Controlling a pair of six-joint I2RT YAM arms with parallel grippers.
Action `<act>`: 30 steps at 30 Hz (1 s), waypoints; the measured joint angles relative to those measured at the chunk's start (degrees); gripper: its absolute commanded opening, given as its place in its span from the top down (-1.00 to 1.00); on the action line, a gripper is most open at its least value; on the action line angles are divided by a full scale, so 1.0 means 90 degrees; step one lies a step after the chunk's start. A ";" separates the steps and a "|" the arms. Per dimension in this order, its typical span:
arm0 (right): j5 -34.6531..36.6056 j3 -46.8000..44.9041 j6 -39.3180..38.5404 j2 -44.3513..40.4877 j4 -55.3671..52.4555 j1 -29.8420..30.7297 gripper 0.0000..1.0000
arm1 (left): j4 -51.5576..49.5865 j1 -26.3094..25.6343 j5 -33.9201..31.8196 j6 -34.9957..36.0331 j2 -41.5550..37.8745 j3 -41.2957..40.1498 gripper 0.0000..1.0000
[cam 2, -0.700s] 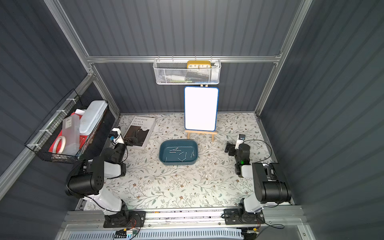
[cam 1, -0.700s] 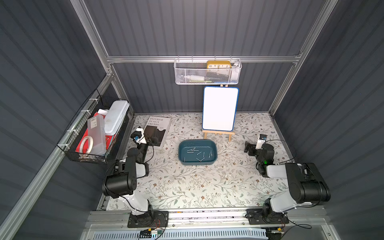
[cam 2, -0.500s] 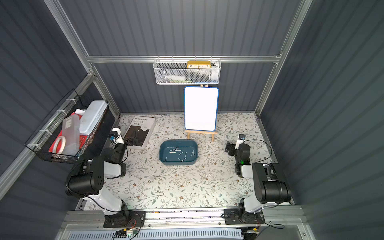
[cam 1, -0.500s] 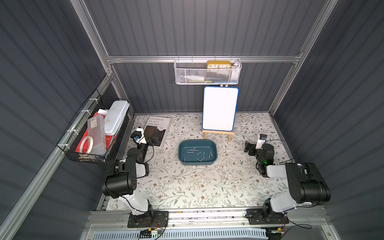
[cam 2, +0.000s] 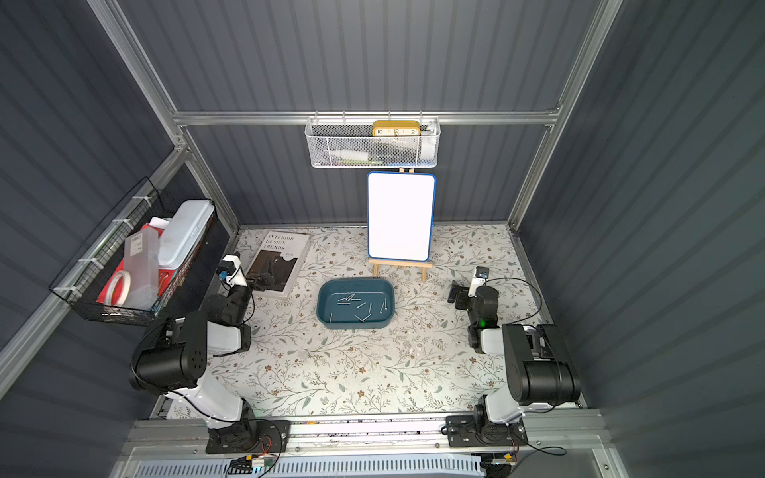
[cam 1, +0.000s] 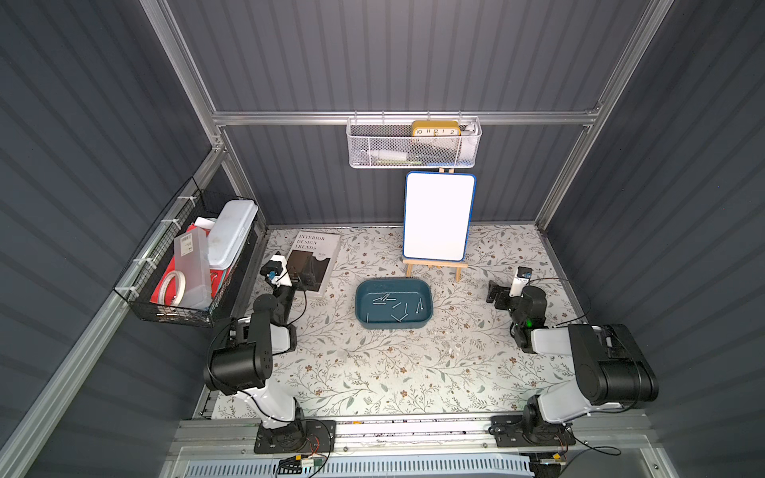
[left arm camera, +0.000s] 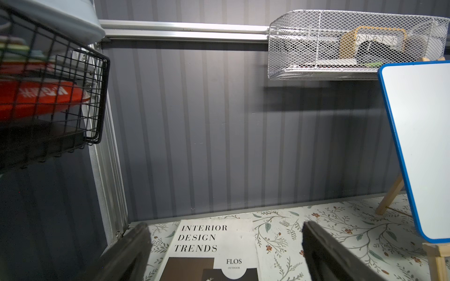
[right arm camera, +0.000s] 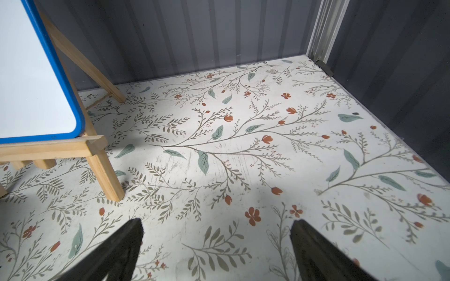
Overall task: Take out the screws from the storage box
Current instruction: Pick up the screw from the storage box.
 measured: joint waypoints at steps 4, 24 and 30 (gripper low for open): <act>0.0104 -0.0044 0.0022 -0.0376 -0.0267 0.0000 -0.98 | -0.0002 -0.0002 -0.0027 0.0002 -0.0044 0.0000 -0.99; 0.1744 0.1044 0.3072 -0.3689 -0.5676 -0.0148 -0.89 | -0.4813 -0.0083 -0.0393 -0.1377 -0.2067 0.2854 -0.99; 0.1535 0.1736 0.3109 -0.4017 -0.7145 -0.0163 -0.98 | -0.5918 -0.0097 -0.0398 -0.1695 -0.2186 0.2885 -0.99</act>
